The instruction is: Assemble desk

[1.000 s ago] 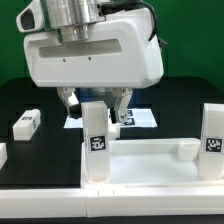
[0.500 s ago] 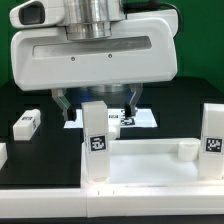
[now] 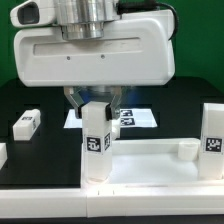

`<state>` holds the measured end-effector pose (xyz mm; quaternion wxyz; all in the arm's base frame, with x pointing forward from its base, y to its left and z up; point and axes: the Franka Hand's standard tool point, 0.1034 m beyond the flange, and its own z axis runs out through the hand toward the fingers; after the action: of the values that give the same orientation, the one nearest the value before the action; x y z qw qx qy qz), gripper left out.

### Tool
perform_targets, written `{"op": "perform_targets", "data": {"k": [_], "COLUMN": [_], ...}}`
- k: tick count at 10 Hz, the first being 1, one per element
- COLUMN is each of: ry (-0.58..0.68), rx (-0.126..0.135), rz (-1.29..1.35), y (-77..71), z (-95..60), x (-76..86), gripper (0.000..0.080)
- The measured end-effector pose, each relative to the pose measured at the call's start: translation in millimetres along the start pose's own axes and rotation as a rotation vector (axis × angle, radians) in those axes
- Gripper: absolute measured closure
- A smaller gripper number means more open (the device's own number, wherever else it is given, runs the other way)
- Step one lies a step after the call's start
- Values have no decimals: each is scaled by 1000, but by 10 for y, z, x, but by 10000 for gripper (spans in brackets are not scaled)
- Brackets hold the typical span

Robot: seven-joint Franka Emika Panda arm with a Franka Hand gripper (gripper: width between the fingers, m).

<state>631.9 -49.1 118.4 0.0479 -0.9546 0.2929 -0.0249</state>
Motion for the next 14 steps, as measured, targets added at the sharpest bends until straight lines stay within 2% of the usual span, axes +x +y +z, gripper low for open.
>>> {"op": "perform_targets", "data": {"k": [1,3,5,6,7,9,10,11,14], "ry": [-2,-21,-44,-46,-46,-36,-27,-24,-18], "rx": [2,26,53,53,54,58,58,60,60], "rz": [182,660,867,888,879,607,391,263,93], "y": [0,-57,-56,-62,-67,-28,-26,-27,-22], "z": [13,29,20,25,25,23,17,17,17], "x": [-12,-51,-37,-45,-46,-25,-16,-17,-15], "gripper": [509,509,509,509,509,240,179,179,151]}}
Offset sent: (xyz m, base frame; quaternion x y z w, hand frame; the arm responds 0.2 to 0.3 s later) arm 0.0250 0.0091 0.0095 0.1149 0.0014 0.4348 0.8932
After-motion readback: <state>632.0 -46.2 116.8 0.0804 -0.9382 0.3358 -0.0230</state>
